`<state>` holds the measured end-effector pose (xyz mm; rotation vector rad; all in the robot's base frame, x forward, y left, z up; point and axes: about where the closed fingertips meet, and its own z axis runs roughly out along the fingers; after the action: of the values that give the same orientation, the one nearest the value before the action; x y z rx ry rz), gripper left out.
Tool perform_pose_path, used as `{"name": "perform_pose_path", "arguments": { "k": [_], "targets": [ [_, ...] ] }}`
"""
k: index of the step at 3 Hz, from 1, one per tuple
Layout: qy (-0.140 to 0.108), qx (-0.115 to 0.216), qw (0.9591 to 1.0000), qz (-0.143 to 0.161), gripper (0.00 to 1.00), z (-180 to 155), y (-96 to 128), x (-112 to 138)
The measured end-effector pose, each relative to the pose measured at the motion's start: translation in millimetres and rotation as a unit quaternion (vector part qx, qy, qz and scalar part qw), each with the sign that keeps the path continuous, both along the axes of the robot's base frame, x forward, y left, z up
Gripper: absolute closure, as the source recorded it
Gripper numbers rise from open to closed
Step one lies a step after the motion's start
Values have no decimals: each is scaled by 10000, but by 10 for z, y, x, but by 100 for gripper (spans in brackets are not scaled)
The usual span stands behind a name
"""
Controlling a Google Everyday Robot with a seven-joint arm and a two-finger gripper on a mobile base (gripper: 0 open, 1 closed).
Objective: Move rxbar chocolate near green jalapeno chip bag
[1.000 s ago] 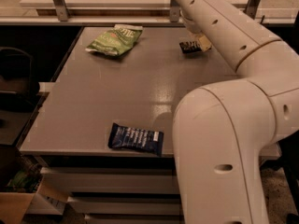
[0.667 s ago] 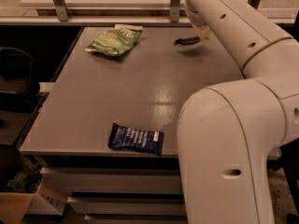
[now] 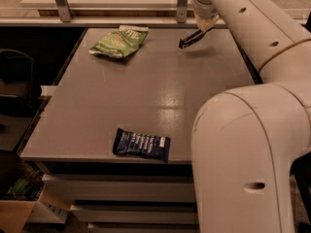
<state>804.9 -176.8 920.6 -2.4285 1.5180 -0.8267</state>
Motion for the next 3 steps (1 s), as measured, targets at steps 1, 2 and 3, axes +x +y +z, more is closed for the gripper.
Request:
{"name": "perform_pose_path", "arguments": {
  "k": [1, 2, 3],
  "targets": [
    [-199, 247, 9988, 375, 100, 121, 203, 73],
    [-400, 611, 9946, 737, 100, 257, 390, 126],
    [-554, 1072, 9859, 1159, 100, 348, 616, 154]
  ]
}}
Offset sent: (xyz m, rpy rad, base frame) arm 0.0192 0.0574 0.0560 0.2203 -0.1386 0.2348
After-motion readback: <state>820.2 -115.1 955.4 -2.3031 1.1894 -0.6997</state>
